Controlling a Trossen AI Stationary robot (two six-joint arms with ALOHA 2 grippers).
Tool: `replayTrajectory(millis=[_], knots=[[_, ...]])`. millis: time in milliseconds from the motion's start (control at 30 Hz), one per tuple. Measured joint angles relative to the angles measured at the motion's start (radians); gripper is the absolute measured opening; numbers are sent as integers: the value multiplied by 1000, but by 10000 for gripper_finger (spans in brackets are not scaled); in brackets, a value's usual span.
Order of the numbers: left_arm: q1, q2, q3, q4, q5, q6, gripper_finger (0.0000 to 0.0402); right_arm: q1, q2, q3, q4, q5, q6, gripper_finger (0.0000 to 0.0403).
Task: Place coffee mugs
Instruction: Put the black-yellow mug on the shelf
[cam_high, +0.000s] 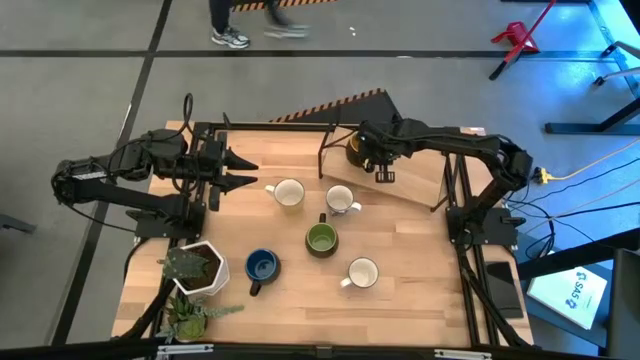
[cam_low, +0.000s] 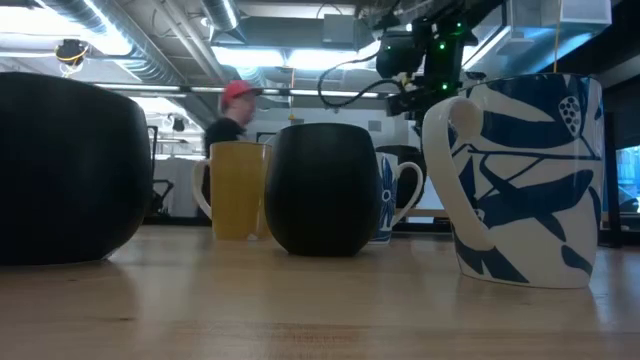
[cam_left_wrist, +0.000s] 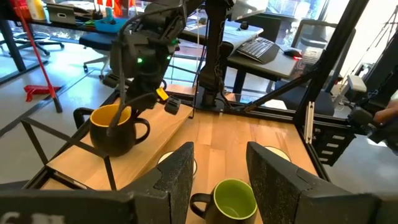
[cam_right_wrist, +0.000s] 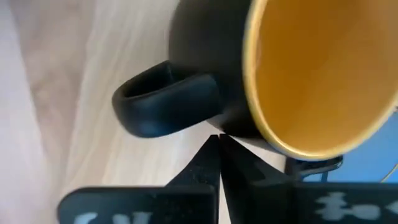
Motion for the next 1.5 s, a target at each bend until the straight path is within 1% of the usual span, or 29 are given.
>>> replayTrajectory(millis=[300, 433, 533, 633, 700, 833, 900, 967, 1133, 1233, 1300, 1500], knots=[[0, 0, 0, 0, -4, -5, 143, -111, 0, -1, 176, -93, -52, 1], [0, 0, 0, 0, -29, -5, 143, -155, 0, -1, 266, -94, -73, 1], [0, 0, 0, 0, -30, -5, 143, -167, -4, 19, 260, -102, -72, 0], [0, 0, 0, 0, -30, -6, 143, -141, -16, 65, 197, -108, -69, 0], [0, 0, 0, 0, -30, -6, 143, -97, -34, 86, 155, -121, -50, 0], [0, 0, 0, 0, -30, -6, 143, 14, -55, 84, 140, -137, -17, 0], [0, 0, 0, 0, -30, -6, 143, 60, -49, 68, 140, -109, -19, 0], [0, 0, 0, 0, -30, -6, 143, 94, -32, 51, 177, -77, -19, 0], [0, 0, 0, 0, -30, -6, 143, 104, 19, 36, 243, -58, -19, 0], [0, 0, 0, 0, -30, -6, 143, 95, 42, 36, 250, 8, -34, 0], [0, 0, 0, 0, -30, -6, 143, 84, 44, 35, 251, 27, -43, 0], [0, 0, 0, 0, -30, -5, 143, 38, 45, 35, 274, 1, -48, 0]])
